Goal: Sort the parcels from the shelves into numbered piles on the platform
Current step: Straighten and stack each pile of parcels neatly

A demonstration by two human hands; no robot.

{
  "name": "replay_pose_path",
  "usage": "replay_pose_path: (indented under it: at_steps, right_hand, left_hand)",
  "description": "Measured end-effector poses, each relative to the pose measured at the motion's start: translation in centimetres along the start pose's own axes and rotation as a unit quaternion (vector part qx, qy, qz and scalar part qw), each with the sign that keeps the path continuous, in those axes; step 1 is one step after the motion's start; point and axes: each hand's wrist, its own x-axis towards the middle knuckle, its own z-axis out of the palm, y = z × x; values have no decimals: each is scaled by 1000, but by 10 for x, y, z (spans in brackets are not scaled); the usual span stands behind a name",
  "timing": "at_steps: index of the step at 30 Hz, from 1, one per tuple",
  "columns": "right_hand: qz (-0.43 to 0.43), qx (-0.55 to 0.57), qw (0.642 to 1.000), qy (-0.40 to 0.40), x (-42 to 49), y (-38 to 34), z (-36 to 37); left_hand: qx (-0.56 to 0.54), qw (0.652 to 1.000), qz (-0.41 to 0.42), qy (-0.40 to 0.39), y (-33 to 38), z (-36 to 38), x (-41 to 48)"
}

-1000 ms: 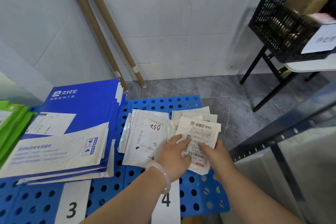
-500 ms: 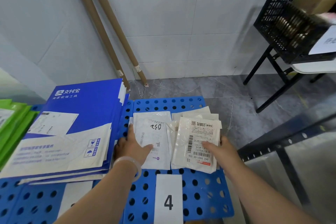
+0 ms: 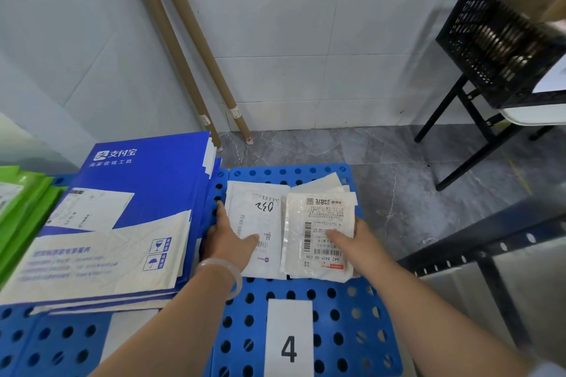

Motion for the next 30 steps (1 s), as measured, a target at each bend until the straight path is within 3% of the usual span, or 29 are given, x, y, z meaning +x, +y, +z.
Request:
replay_pose_path:
  at_steps: [13,23,26,30]
  right_hand:
    - [2,21,992,121,0,5,-5]
    - [-16,-34,991,131,10,-3,0]
    - [-24,-116,980,161,2,-3,-1]
    - [-144,-287,938,131,-21,2,-3]
  left_hand:
    - [-23,1000,0,-8,-3,0,1]
    - [-67,997,-23,21,8,0,4]
    - [-22,998,39,44,9,-1,-6]
    - [123,972,183,74,0,-1,-34]
